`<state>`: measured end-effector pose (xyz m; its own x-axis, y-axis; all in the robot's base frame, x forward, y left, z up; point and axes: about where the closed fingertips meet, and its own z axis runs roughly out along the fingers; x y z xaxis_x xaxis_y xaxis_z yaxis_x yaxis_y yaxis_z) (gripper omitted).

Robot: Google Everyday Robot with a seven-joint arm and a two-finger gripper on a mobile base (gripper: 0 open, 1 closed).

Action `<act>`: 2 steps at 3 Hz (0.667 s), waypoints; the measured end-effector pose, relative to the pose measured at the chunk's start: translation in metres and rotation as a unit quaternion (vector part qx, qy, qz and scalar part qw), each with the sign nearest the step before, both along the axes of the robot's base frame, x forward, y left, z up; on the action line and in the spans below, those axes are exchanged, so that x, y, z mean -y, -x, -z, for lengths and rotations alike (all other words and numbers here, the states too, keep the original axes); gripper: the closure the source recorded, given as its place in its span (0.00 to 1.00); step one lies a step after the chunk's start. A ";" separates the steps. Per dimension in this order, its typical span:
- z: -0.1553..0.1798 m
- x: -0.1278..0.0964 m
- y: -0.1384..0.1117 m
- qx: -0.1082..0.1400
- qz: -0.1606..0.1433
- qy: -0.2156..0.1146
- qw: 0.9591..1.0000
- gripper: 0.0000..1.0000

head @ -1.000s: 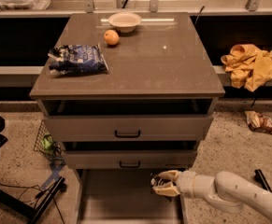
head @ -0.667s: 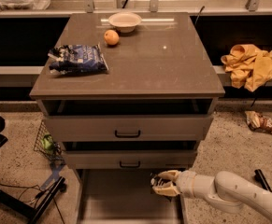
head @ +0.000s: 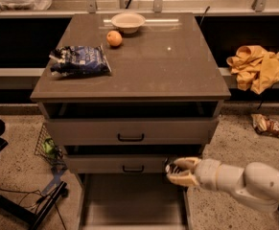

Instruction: Pick rxbar chocolate from bottom drawer and place on counter

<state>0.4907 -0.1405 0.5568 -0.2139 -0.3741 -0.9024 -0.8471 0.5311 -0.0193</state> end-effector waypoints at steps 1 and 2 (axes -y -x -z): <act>-0.079 0.021 -0.010 0.015 0.023 -0.001 1.000 1.00; -0.161 0.035 -0.026 0.037 0.054 0.006 0.998 1.00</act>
Offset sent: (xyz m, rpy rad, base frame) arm 0.0463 -0.0585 0.2833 -0.0487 -0.1454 -0.2011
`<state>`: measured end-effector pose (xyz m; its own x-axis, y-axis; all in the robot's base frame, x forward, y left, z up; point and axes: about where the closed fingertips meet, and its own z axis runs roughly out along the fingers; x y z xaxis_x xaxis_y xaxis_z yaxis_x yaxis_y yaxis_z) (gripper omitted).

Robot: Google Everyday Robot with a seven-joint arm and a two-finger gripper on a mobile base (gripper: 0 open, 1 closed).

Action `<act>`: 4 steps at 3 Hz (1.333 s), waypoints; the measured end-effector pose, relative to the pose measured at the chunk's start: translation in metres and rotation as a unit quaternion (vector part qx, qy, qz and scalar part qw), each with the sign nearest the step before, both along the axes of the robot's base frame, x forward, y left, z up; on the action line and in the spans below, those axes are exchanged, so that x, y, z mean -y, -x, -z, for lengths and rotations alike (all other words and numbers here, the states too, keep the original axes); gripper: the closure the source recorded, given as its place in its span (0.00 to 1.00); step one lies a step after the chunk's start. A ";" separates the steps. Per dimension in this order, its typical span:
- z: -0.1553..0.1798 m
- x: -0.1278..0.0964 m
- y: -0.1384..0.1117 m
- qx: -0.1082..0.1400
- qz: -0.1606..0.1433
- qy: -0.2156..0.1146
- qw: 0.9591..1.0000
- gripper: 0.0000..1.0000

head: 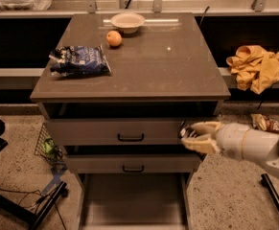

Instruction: Pick rxbar chocolate from bottom drawer and place on counter

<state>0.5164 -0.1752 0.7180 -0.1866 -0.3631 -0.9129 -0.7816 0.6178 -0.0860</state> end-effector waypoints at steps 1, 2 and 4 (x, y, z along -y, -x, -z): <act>-0.079 -0.001 -0.008 0.028 0.025 0.023 0.999 1.00; -0.163 -0.016 -0.007 0.087 0.037 0.064 0.993 1.00; -0.172 -0.021 -0.023 0.095 0.031 0.067 0.993 1.00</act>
Offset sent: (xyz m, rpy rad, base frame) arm 0.0083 0.0245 0.2325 -0.1943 -0.2825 -0.0977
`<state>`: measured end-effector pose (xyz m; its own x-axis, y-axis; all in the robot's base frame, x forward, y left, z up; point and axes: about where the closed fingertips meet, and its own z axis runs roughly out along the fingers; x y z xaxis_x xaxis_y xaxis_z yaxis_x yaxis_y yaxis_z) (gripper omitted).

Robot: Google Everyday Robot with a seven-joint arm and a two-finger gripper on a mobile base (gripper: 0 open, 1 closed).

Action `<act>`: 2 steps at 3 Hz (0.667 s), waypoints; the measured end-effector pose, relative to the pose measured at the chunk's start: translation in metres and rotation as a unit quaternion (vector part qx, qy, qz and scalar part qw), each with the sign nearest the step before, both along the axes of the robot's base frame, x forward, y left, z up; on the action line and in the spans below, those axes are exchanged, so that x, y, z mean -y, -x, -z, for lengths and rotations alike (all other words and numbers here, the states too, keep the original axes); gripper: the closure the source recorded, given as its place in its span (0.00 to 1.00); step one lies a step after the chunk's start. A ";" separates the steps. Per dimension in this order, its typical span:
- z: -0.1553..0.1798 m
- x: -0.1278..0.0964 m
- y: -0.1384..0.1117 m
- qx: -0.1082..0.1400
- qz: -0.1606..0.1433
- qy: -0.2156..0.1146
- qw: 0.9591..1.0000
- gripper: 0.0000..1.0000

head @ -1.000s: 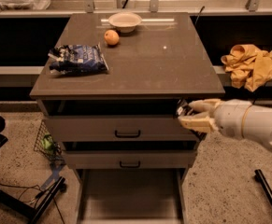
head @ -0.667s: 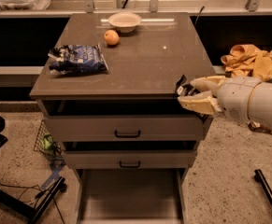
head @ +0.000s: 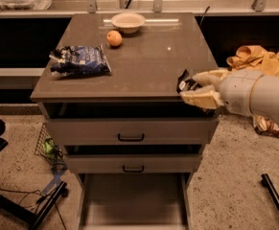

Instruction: Pick rxbar chocolate from bottom drawer and place on counter

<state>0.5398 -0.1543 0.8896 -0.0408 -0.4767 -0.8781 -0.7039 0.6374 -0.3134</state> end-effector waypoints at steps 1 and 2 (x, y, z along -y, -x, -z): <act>-0.022 0.003 -0.053 0.017 0.001 0.013 1.000 1.00; -0.038 0.009 -0.121 0.022 0.004 0.025 0.999 1.00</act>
Offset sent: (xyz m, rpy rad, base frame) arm 0.2309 0.0338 0.0647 -0.0755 -0.0665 0.0628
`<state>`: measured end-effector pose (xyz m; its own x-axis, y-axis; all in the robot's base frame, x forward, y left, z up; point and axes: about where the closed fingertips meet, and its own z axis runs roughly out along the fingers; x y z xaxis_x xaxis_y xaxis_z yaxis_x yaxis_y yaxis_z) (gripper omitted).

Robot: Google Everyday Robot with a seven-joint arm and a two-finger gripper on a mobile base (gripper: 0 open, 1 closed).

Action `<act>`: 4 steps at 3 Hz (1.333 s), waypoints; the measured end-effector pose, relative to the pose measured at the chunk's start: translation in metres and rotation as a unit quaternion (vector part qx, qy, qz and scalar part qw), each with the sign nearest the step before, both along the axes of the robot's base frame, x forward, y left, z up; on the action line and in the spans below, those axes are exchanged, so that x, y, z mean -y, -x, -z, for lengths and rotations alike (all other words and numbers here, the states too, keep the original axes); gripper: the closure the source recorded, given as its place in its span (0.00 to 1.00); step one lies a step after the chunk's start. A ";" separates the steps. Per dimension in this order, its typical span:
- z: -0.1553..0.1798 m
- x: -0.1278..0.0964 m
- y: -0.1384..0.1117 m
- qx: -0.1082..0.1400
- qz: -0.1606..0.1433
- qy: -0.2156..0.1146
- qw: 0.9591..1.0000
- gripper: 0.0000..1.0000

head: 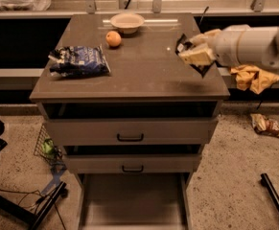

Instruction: Pick rxbar chocolate from bottom drawer and place on counter

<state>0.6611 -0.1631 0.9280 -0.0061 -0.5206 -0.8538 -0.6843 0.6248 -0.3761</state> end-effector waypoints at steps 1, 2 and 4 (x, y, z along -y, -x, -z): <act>-0.017 -0.024 -0.060 0.015 -0.023 -0.015 1.000 1.00; -0.015 -0.026 -0.059 0.014 -0.024 -0.014 1.000 0.98; -0.014 -0.033 -0.060 0.013 -0.029 -0.015 0.999 0.45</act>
Offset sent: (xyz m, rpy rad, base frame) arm 0.0467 0.0208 0.0060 0.0127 -0.0089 0.0387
